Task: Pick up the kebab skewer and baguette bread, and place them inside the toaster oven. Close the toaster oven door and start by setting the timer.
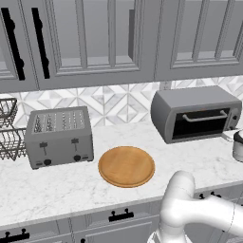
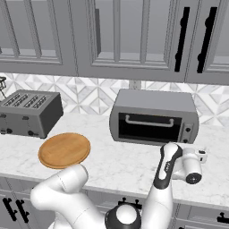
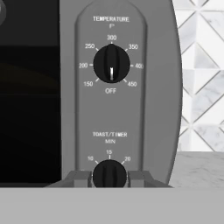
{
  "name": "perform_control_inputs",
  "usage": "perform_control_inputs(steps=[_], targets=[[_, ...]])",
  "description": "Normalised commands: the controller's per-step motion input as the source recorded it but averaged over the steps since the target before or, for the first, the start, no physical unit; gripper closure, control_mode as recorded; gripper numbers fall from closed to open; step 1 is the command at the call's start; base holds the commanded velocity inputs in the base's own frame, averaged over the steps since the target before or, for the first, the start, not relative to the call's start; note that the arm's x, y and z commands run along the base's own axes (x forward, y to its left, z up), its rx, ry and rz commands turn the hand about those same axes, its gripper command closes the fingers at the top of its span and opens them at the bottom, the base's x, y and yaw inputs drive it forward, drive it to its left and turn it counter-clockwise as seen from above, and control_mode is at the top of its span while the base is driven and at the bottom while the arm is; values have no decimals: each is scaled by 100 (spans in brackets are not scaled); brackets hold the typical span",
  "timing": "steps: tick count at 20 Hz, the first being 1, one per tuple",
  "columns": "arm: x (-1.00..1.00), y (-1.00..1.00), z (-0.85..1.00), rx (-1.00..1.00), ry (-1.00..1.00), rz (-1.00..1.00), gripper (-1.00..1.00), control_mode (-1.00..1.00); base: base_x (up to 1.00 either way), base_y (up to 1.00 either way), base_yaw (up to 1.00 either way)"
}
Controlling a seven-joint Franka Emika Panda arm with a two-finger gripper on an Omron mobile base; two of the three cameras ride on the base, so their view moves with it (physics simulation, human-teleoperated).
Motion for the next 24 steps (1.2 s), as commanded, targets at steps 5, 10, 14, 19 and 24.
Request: perform_control_inputs(steps=[5,10,14,19,24], targets=[[1,0,-1,0,0,0,100,-100,0,0,0],[0,0,0,2,-2,0,100,-100,0,0,0],[0,0,-1,12,-10,0,100,-100,0,0,0],[0,0,0,18,-9,0,100,-100,0,0,0],[0,0,0,17,-3,0,100,-100,0,0,0]])
